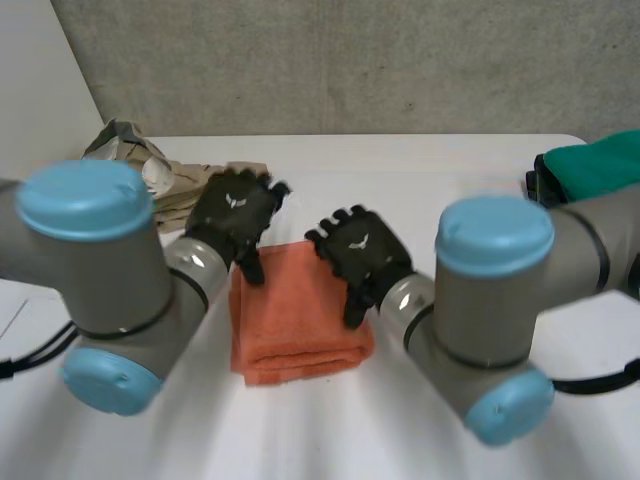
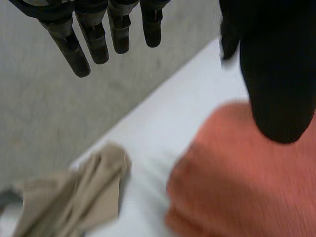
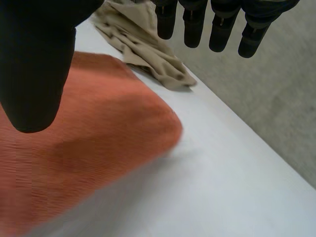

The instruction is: Fold the laundry.

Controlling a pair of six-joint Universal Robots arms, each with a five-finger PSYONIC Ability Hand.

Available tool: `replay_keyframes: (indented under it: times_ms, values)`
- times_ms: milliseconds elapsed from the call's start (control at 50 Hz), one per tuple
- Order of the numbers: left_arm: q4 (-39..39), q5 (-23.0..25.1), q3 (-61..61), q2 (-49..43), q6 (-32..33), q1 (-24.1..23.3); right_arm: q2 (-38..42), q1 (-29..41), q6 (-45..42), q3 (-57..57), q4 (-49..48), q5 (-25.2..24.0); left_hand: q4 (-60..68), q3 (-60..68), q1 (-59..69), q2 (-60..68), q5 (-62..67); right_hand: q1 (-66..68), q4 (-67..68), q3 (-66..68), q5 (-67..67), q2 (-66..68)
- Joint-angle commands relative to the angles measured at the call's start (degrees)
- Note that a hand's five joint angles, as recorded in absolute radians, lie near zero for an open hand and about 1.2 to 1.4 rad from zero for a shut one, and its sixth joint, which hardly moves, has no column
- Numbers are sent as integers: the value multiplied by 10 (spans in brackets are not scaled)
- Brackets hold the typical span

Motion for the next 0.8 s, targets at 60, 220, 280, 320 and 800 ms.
replay_keyframes:
  times_ms: [60,220,280,320,800]
  values:
    - [-33,224,24,33,-59,31,15,54,-19,100,-87,3,-8,-14,-5,-12,-19,-30,-23,-22,-27,-21]
    - [-64,285,41,32,-94,39,72,54,-22,90,-158,7,-10,-16,-7,-14,-21,-30,-23,-22,-27,-21]
    - [-64,284,40,29,-94,39,81,54,-24,85,-176,7,-10,-16,-7,-14,-21,-30,-23,-22,-27,-21]
    - [-64,284,40,25,-94,39,86,54,-32,80,-190,5,-10,-16,-7,-14,-21,8,15,16,10,17]
    - [-62,285,45,31,-95,60,144,34,-73,-27,-224,3,-6,-13,-4,-10,-17,670,677,678,673,679]
